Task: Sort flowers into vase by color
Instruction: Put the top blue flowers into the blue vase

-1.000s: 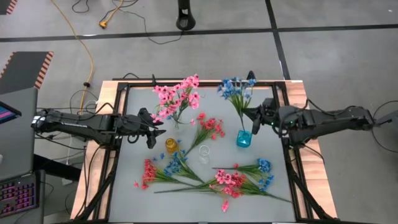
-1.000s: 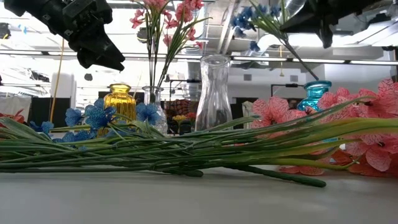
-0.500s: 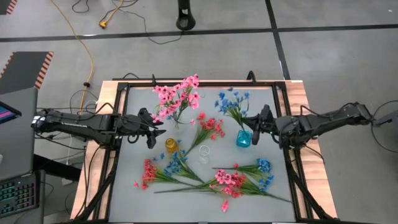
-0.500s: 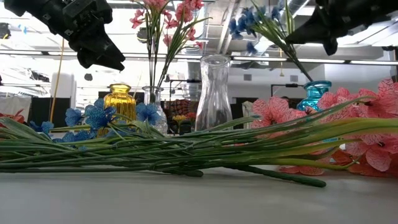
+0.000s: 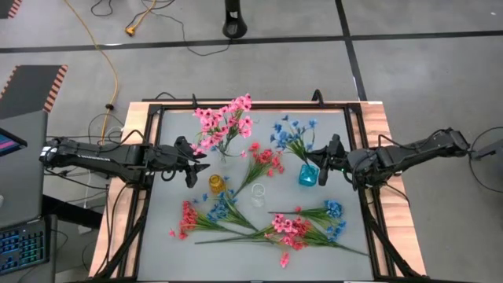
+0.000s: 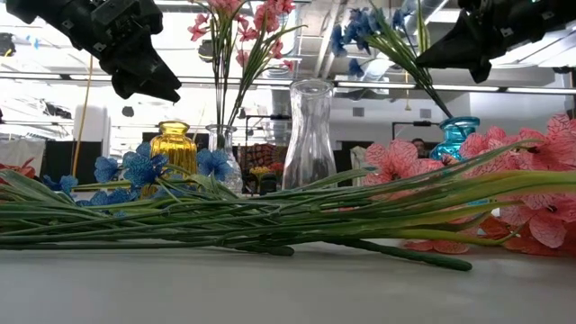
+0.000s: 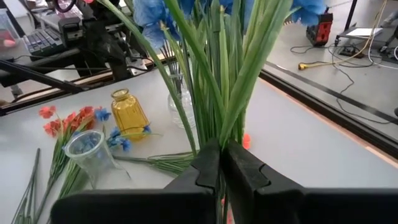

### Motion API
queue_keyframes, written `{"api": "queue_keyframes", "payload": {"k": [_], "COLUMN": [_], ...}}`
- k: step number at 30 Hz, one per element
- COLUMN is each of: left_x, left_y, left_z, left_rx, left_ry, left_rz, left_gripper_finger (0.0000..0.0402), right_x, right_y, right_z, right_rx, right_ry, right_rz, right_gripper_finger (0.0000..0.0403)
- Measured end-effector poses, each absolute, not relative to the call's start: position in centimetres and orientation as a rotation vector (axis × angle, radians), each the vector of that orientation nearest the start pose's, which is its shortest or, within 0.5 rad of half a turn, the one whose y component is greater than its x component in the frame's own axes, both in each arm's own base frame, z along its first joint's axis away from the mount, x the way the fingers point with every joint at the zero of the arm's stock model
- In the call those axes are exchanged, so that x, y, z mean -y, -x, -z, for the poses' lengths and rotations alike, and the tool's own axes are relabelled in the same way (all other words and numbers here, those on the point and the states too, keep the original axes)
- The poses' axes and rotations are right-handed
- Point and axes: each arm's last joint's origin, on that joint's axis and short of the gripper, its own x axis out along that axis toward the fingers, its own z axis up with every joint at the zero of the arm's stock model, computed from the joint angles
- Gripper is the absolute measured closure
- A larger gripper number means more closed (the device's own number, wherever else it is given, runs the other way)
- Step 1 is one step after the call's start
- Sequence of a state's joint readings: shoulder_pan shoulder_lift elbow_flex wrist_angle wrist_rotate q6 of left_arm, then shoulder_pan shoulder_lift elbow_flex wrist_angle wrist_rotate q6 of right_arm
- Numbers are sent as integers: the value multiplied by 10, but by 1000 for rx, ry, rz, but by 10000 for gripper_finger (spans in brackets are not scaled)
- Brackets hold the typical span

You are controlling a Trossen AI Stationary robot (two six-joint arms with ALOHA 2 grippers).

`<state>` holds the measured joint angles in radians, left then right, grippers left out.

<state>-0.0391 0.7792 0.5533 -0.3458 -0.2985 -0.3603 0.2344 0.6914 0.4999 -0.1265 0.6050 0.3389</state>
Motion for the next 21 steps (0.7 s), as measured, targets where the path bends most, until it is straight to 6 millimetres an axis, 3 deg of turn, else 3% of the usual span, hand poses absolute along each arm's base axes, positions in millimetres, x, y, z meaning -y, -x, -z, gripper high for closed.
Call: {"api": "queue_keyframes", "payload": {"k": [13,21], "left_x": [-2,-2], "left_y": [-165,-165], "left_z": [-241,-241], "left_rx": [-512,-512], "left_ry": [253,253], "left_rz": [-350,-349], "left_gripper_finger": [218,218], "right_x": [-20,-20], "right_y": [-155,-154], "right_z": [-255,-254], "right_rx": [-233,-253], "right_ry": [-169,-160], "right_rz": [407,408], "right_gripper_finger": [349,287]}}
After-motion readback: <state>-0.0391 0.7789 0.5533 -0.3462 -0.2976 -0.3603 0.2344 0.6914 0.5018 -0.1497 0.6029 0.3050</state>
